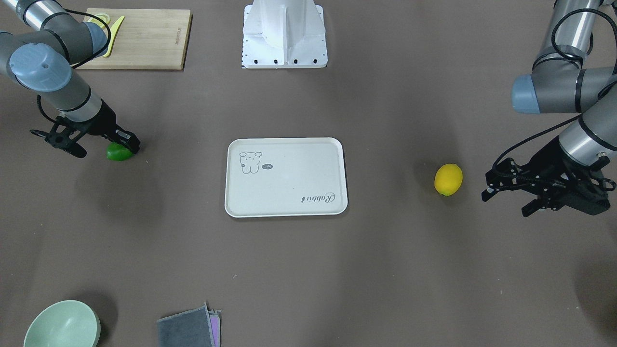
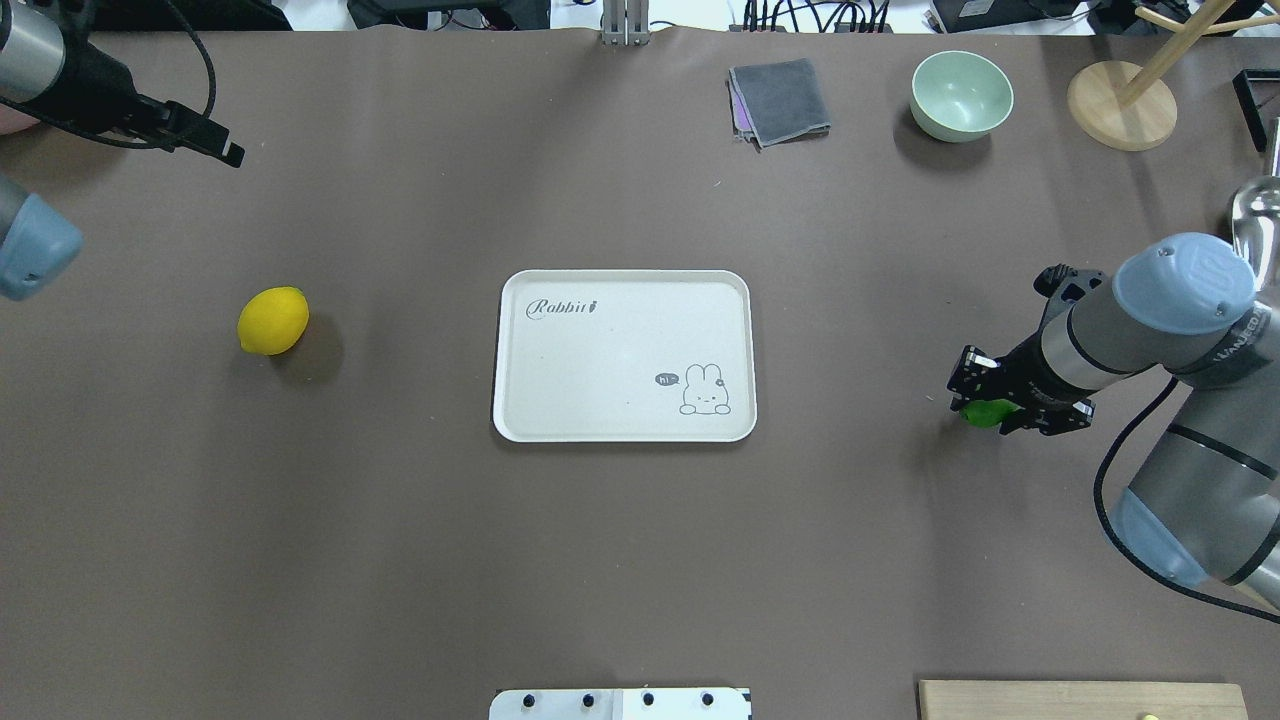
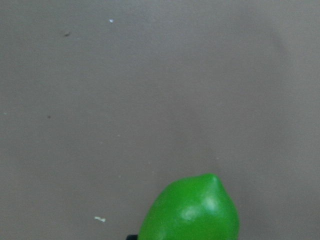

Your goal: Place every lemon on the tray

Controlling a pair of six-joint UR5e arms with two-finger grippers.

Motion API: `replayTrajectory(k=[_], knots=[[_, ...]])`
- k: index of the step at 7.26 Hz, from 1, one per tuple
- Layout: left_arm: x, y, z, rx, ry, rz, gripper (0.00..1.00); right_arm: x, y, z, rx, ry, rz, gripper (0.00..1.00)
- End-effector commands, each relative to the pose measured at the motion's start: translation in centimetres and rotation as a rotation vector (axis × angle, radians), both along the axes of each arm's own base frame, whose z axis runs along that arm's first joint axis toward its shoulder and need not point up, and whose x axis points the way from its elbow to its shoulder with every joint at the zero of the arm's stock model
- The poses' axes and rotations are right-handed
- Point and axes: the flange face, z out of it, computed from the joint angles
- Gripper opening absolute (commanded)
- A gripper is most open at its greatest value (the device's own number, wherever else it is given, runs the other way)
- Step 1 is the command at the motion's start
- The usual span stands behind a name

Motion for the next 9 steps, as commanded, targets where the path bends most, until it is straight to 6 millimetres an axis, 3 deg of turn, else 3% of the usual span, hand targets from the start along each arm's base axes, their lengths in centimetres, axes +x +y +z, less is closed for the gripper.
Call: replayTrajectory(k=[1, 2, 5, 6, 7, 9], knots=[[2.2, 0.8, 0.1, -0.024, 0.004, 0.020, 0.98, -0.4, -1.9, -4.6, 0.053, -0.066, 0.016, 0.00], [3.0, 1.3, 0.7, -0.036, 0.002, 0.031, 0.98, -1.3, -2.7, -7.4, 0.090, -0.101, 0.018, 0.00], [3.5, 2.8, 3.3, -0.079, -0.017, 0.044, 0.98, -2.9, -4.0, -12.8, 0.186, -0.169, -0.002, 0.00], [4.4, 3.5, 4.0, -0.075, -0.040, 0.043, 0.98, -3.4, -4.3, -14.9, 0.225, -0.194, -0.012, 0.00], [6.7, 4.6, 4.8, -0.049, -0.074, 0.043, 0.98, -3.9, -4.7, -16.8, 0.267, -0.217, -0.025, 0.00], [8.5, 6.4, 5.9, -0.024, -0.068, 0.075, 0.98, -3.6, -4.7, -17.6, 0.372, -0.225, -0.090, 0.00]])
